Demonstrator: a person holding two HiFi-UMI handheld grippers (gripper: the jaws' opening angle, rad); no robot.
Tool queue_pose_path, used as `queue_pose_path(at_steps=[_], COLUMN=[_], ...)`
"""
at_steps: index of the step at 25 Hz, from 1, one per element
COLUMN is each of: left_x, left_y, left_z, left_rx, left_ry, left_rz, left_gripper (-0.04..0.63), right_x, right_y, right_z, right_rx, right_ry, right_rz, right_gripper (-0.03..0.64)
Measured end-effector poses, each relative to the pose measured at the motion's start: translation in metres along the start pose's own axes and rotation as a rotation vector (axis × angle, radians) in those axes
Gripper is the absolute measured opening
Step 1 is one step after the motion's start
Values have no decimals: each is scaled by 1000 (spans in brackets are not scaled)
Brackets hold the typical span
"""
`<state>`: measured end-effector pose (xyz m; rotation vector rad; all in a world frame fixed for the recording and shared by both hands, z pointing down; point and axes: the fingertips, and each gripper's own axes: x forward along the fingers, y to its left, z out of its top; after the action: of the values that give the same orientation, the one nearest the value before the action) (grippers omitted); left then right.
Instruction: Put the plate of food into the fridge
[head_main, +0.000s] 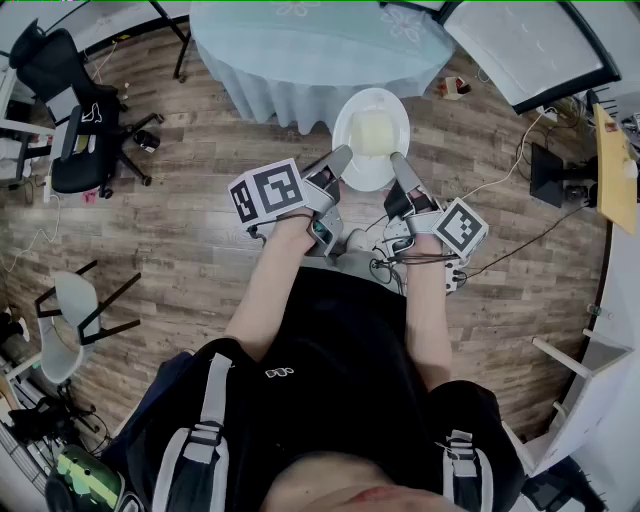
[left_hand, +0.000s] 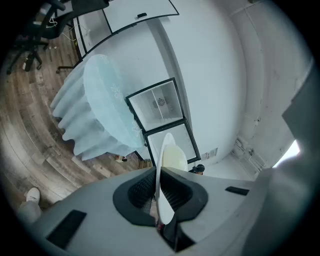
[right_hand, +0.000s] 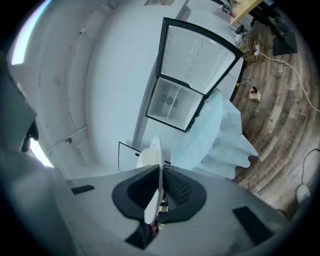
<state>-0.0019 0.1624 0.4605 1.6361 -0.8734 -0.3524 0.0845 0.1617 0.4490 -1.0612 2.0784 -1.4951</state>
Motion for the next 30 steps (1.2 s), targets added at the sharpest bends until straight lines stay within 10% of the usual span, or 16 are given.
queue_pose_path(at_steps=[18, 30], left_x=[-14, 65], left_y=[28, 35], left_z=[33, 64], left_rx=[-78, -115], left_ry=[-41, -16], left_rz=[22, 53], left_gripper=[23, 25], right_x=[41, 81], right_y=[3, -37], right_z=[-23, 41], right_rx=[62, 99], right_ry=[69, 71], right_rz=[16, -12], right_gripper=[34, 35])
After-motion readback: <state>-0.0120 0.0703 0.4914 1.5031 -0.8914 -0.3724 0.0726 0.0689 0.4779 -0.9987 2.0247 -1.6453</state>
